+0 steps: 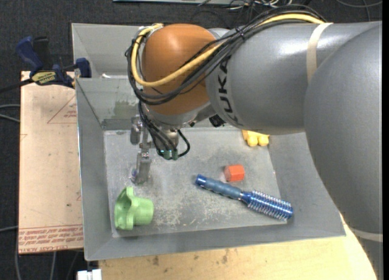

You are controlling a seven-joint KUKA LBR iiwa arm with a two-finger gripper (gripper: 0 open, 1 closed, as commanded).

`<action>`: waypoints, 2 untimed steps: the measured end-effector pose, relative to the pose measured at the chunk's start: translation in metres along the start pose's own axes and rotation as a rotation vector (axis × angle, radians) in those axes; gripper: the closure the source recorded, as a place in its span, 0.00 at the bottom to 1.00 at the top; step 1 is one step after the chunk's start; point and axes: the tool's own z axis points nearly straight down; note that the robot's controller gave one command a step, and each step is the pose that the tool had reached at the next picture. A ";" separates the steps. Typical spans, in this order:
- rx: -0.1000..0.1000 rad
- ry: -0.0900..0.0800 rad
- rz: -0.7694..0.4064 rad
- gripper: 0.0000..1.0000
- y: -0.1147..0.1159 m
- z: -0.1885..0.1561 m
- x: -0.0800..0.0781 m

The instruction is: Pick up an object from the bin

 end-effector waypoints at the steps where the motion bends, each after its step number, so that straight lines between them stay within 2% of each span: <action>1: 0.003 -0.032 -0.223 0.00 -0.004 0.107 0.034; 2: 0.004 -0.038 -0.327 0.00 0.003 0.111 0.043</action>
Offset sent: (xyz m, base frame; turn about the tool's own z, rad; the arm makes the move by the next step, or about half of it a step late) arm -0.0494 0.0001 -0.1289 -0.2377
